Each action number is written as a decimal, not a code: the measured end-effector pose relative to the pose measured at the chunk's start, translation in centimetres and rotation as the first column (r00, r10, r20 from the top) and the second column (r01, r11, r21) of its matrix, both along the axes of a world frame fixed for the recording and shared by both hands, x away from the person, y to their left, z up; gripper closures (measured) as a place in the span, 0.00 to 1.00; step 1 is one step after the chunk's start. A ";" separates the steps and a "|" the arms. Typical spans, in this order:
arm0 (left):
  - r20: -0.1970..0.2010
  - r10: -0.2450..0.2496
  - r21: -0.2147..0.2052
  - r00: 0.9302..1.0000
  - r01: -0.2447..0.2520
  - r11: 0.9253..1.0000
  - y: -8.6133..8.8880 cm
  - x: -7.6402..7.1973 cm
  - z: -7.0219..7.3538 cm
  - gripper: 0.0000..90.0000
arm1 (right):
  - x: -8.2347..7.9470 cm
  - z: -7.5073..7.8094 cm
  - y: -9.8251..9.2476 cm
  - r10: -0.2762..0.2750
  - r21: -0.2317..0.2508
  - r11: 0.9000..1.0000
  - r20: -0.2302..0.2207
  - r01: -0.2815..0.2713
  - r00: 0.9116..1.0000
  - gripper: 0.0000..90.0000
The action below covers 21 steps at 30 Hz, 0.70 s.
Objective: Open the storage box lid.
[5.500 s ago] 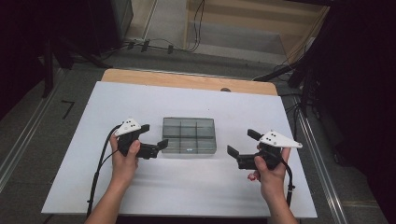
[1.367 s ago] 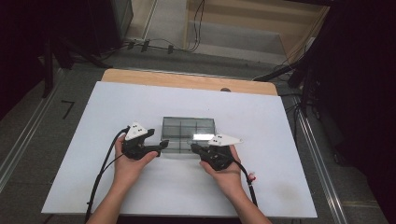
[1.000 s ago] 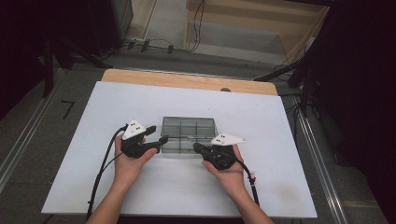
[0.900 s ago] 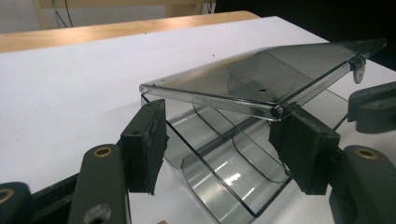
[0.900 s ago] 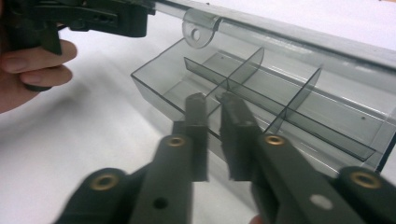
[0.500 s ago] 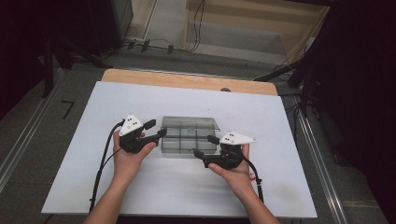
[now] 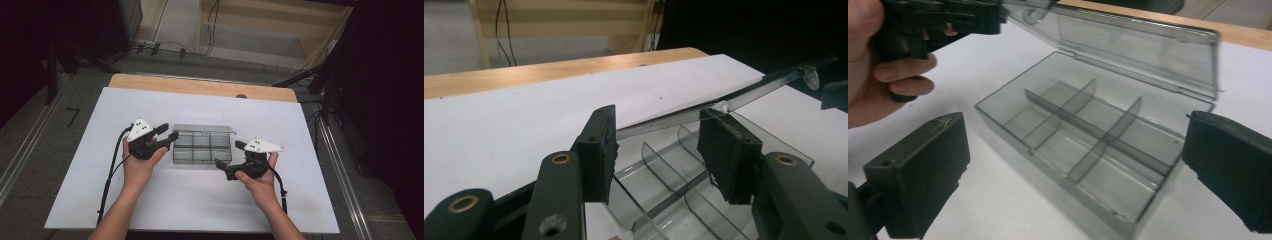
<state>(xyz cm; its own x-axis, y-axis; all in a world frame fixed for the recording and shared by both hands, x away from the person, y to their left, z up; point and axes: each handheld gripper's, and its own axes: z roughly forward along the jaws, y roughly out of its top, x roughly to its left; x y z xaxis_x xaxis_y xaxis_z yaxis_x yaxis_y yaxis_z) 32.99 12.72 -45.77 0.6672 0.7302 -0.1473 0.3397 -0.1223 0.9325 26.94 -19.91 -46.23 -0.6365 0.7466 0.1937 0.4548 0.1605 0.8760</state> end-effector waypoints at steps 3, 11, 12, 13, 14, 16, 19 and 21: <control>0.013 -0.010 -0.007 1.000 0.011 1.000 -0.1 0.2 0.4 0.54 | 0.4 0.4 -0.6 -0.033 -0.010 0.999 0.010 0.033 0.999 0.00; 0.032 -0.016 -0.009 0.999 0.017 1.000 -0.2 1.0 1.1 0.56 | 2.4 1.5 -1.7 -0.034 -0.001 0.999 0.019 0.034 0.999 0.04; 0.034 -0.017 -0.011 0.999 0.017 1.000 -0.2 1.1 1.2 0.57 | 2.7 1.6 -1.6 -0.033 -0.005 0.999 0.020 0.033 0.999 0.05; 0.032 -0.017 -0.018 0.999 0.018 1.000 -0.2 1.2 1.2 0.57 | 3.0 1.7 -1.5 -0.030 -0.017 0.999 0.023 0.030 0.999 0.05; 0.029 -0.020 -0.026 0.999 0.021 0.999 -0.2 1.4 1.3 0.57 | 3.3 1.8 -1.3 -0.030 -0.026 0.999 0.025 0.031 0.999 0.05; 0.028 -0.022 -0.030 0.999 0.022 0.999 -0.2 1.6 1.3 0.57 | 3.8 1.9 -1.1 -0.051 -0.038 0.998 0.023 0.052 0.998 0.11; 0.030 -0.017 -0.023 0.999 0.018 1.000 -0.3 2.1 1.4 0.58 | 4.7 2.3 -0.9 -0.083 -0.038 0.996 0.017 0.084 0.996 0.14; 0.033 -0.017 -0.015 0.999 0.017 1.000 -0.4 2.4 1.5 0.59 | 5.2 2.4 -0.8 -0.105 -0.043 0.993 0.024 0.106 0.994 0.19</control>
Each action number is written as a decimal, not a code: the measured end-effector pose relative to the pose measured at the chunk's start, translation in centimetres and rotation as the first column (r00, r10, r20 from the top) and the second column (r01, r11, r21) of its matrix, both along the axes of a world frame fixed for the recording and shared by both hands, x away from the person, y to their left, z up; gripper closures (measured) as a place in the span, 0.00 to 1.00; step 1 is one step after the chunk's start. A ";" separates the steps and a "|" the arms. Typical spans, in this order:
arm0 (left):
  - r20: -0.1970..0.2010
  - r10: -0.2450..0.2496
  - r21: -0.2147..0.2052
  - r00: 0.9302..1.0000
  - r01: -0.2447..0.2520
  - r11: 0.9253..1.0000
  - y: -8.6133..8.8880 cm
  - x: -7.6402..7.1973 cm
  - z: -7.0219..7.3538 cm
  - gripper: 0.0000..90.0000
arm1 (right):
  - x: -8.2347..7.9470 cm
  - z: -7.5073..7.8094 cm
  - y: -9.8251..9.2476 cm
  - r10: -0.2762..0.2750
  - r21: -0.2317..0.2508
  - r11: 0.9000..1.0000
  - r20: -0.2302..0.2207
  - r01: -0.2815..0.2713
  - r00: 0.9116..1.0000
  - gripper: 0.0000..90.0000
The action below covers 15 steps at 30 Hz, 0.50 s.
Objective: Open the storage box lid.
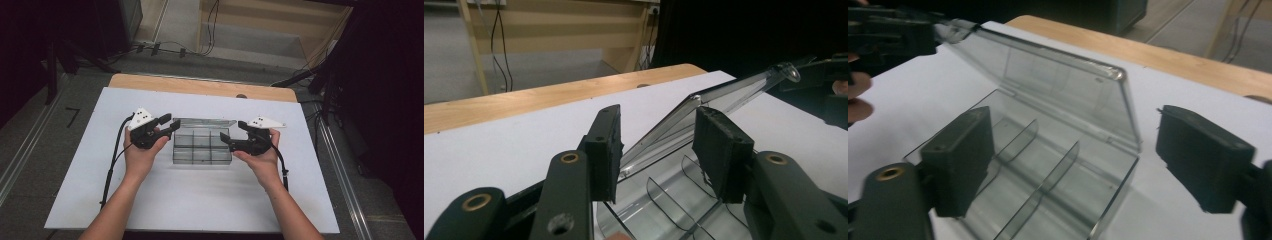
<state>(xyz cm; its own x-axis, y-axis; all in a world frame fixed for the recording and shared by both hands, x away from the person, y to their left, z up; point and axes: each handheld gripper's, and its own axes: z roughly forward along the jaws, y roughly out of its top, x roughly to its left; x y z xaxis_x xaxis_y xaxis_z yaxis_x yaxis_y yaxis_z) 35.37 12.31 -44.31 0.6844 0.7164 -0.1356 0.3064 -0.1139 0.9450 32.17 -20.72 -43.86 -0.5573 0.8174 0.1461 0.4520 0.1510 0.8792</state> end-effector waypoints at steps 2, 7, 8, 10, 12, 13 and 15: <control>0.006 0.002 0.002 1.000 -0.002 1.000 -0.2 0.3 0.1 0.61 | 0.5 0.1 0.1 -0.015 -0.014 1.000 0.009 0.015 1.000 0.26; 0.008 0.015 -0.020 1.000 -0.014 1.000 -0.2 0.9 0.3 0.67 | 1.5 0.2 -0.2 0.010 -0.002 1.000 0.032 -0.010 0.999 0.43; 0.007 0.013 -0.025 1.000 -0.013 1.000 -0.3 1.0 0.3 0.68 | 1.6 0.4 -0.3 0.008 0.009 1.000 0.032 -0.008 0.999 0.46; 0.007 0.010 -0.024 1.000 -0.010 1.000 -0.4 1.2 0.3 0.70 | 2.0 0.6 -0.7 0.003 0.036 0.999 0.037 -0.004 0.999 0.49; 0.007 0.009 -0.023 1.000 -0.009 1.000 -0.4 1.3 0.3 0.72 | 2.3 0.6 -0.8 -0.007 0.036 0.999 0.039 0.006 0.999 0.50; 0.006 0.009 -0.025 1.000 -0.009 1.000 -0.4 1.4 0.4 0.73 | 2.5 0.5 -0.9 -0.008 0.031 0.999 0.039 0.007 0.999 0.51; 0.004 0.009 -0.028 1.000 -0.009 1.000 -0.4 1.7 0.4 0.74 | 2.9 0.4 -0.9 -0.005 0.016 1.000 0.044 0.005 0.999 0.53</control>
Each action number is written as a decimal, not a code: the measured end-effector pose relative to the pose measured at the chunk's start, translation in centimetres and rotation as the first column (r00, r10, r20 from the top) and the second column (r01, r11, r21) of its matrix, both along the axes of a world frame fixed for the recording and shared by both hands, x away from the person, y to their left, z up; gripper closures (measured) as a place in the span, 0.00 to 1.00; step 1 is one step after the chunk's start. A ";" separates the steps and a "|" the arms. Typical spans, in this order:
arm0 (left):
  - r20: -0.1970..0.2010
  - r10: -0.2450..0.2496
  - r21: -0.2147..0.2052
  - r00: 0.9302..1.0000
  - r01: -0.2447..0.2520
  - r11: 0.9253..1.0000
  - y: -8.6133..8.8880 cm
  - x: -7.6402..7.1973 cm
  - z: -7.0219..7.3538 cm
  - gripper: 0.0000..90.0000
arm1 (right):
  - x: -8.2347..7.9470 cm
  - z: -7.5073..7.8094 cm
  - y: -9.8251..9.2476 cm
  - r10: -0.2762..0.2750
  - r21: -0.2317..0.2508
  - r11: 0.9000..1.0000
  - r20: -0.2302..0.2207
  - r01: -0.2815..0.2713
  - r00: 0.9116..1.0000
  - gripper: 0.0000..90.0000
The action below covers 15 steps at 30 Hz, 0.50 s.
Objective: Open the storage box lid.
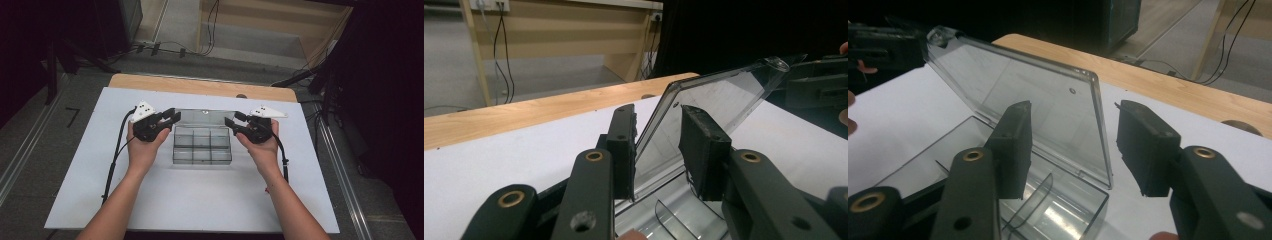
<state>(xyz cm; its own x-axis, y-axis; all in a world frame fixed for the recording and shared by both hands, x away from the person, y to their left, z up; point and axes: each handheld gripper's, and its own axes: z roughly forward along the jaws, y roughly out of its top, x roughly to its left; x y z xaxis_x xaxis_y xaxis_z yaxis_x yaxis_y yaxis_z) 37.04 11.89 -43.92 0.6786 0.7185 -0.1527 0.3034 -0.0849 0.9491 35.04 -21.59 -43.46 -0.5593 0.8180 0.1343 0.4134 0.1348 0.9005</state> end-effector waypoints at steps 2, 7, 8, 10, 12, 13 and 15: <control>-0.004 -0.001 -0.027 1.000 0.001 1.000 0.1 0.3 0.1 0.75 | 0.3 -0.1 -0.1 0.013 -0.007 1.000 0.011 -0.013 1.000 0.57; -0.003 -0.002 -0.036 1.000 0.002 0.999 0.2 0.8 0.3 0.75 | 1.1 -0.3 0.1 0.007 -0.012 1.000 0.015 -0.007 1.000 0.66; -0.006 -0.004 -0.032 1.000 0.004 0.999 0.1 1.0 0.3 0.75 | 1.2 -0.4 0.1 0.005 -0.020 1.000 0.019 -0.004 1.000 0.66; -0.012 -0.007 -0.026 1.000 0.006 1.000 0.0 1.3 0.1 0.75 | 1.5 -0.6 0.1 0.005 -0.011 1.000 0.020 -0.004 1.000 0.67; -0.021 -0.006 -0.031 1.000 0.005 1.000 0.0 1.6 0.0 0.76 | 1.9 -0.8 -0.1 0.001 0.012 1.000 0.017 -0.001 1.000 0.69; -0.029 -0.004 -0.038 1.000 0.003 0.999 0.1 1.7 -0.1 0.76 | 2.1 -1.0 -0.1 -0.002 0.015 1.000 0.019 0.002 1.000 0.71; -0.045 -0.001 -0.058 0.999 -0.001 0.998 0.2 1.9 -0.2 0.77 | 2.3 -1.3 -0.1 -0.007 0.012 1.000 0.016 0.007 1.000 0.75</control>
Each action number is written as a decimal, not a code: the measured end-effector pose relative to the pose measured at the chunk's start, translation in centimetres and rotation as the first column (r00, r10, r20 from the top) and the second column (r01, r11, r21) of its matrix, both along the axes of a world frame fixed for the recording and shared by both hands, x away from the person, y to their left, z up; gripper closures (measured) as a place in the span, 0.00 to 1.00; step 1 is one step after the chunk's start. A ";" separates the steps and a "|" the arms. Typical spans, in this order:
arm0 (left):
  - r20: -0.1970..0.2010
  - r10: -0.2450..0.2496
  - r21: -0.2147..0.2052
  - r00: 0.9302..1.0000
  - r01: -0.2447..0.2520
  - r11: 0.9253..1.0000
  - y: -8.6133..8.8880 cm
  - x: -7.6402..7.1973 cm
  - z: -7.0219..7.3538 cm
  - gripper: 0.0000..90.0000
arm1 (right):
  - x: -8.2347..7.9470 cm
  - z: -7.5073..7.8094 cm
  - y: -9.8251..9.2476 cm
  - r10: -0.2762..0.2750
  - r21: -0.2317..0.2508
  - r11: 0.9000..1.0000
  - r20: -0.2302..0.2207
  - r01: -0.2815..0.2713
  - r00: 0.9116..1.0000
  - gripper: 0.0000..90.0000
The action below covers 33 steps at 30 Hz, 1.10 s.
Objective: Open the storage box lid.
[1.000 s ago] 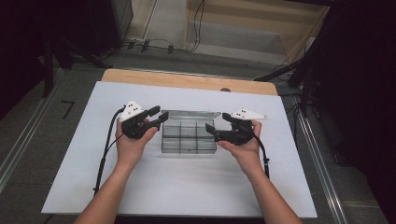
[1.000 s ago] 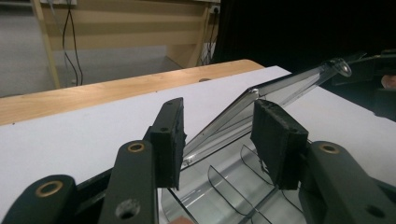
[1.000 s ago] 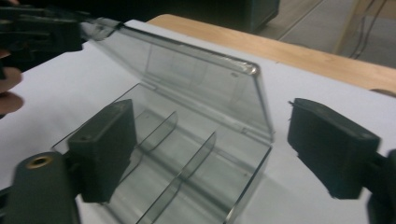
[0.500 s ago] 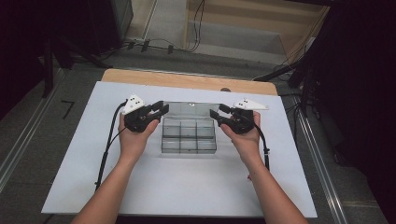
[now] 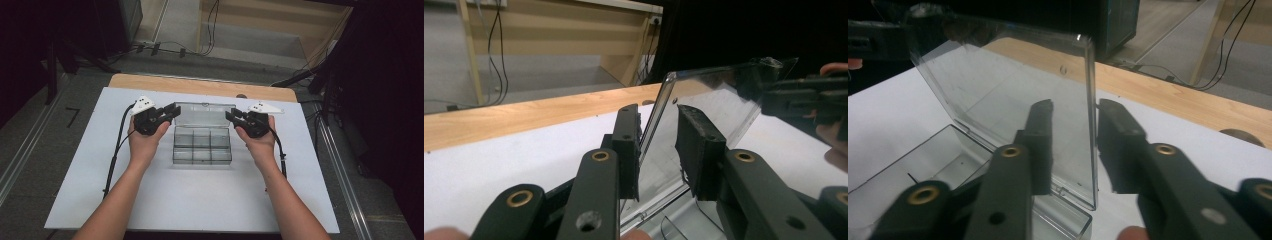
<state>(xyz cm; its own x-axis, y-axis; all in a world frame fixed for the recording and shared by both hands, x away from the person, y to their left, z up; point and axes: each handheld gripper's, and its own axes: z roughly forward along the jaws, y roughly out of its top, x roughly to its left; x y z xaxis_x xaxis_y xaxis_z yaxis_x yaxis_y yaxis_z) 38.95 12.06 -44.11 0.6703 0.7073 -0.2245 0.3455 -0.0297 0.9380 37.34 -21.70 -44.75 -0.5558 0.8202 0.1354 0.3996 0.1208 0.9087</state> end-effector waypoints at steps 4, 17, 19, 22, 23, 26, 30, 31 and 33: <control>0.000 0.008 0.007 1.000 -0.008 1.000 0.0 0.3 -0.1 0.78 | 0.3 -0.3 -0.1 -0.002 -0.003 1.000 0.005 0.002 1.000 0.79; -0.061 0.032 0.019 0.998 -0.031 0.999 -0.1 1.6 -1.9 0.82 | 1.4 -0.5 -0.3 -0.039 0.009 0.999 -0.024 0.039 0.999 0.88; -0.063 0.028 0.026 0.998 -0.026 0.999 0.0 1.7 -2.1 0.82 | 1.7 -0.5 -0.3 -0.044 0.015 0.999 -0.035 0.044 0.998 0.88; -0.087 0.026 0.034 0.996 -0.023 0.999 0.1 2.0 -2.7 0.84 | 2.0 -0.7 -0.3 -0.050 0.027 0.998 -0.050 0.051 0.997 0.88; -0.092 0.026 0.038 0.995 -0.023 0.999 0.0 2.1 -2.9 0.85 | 2.1 -0.7 -0.3 -0.054 0.031 0.998 -0.057 0.056 0.997 0.89; -0.105 0.028 0.054 0.994 -0.023 0.998 -0.1 2.3 -3.4 0.85 | 2.3 -0.8 -0.3 -0.065 0.027 0.997 -0.065 0.067 0.996 0.89; -0.111 0.038 0.060 0.993 -0.032 0.998 -0.3 2.4 -3.6 0.87 | 2.7 -0.9 -0.1 -0.072 0.024 0.997 -0.086 0.074 0.994 0.88; -0.112 0.042 0.061 0.993 -0.035 0.997 -0.4 2.4 -3.6 0.87 | 2.7 -1.0 -0.1 -0.071 0.021 0.997 -0.088 0.073 0.994 0.87; -0.116 0.052 0.060 0.992 -0.045 0.997 -0.4 2.4 -3.6 0.88 | 2.9 -1.2 -0.1 -0.071 0.020 0.997 -0.102 0.074 0.992 0.88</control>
